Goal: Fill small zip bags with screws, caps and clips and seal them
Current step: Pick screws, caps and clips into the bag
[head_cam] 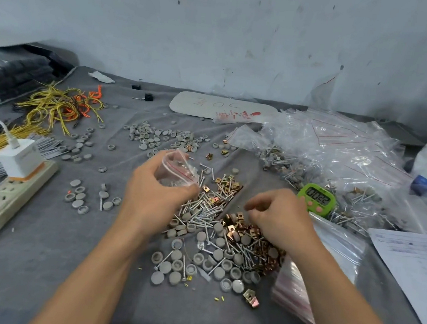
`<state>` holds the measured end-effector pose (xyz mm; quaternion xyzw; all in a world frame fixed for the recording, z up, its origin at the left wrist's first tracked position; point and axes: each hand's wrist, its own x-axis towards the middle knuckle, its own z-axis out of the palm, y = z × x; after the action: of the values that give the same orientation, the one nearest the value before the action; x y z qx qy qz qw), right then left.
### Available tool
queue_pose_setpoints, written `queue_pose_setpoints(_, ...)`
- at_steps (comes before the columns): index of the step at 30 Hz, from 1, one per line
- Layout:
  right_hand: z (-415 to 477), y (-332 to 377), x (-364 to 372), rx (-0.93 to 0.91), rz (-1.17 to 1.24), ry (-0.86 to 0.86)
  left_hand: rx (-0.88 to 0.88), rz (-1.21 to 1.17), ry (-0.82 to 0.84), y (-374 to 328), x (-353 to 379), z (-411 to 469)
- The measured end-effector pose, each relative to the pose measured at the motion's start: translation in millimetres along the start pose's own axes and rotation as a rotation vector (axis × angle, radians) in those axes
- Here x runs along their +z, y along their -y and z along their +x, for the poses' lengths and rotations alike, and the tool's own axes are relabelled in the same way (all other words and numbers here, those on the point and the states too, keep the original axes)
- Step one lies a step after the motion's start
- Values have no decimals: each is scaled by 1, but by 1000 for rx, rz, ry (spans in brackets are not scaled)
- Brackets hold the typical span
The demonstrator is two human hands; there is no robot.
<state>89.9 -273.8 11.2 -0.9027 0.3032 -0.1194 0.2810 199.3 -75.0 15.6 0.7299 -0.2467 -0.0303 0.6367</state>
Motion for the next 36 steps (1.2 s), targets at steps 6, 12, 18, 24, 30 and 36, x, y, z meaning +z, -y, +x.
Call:
queue_pose_setpoints(6,0,8,10,-122,-241,225,-14,107,-18,1,7,-1)
queue_pose_setpoints(12,3,9,10,-131,-339,252,-31,150,-57,0,6,0)
queue_pose_setpoints(18,10,20,4,-101,-234,-19,-86,191,-181,0,4,3)
queue_pose_setpoints(24,41,60,29,-188,-110,97,-135,213,-282,0,3,6)
queue_pose_setpoints(30,63,79,59,-221,-414,241,-144,263,-285,5,-5,10)
queue_pose_setpoints(36,59,76,55,-244,-446,296,-166,261,-286,5,-11,8)
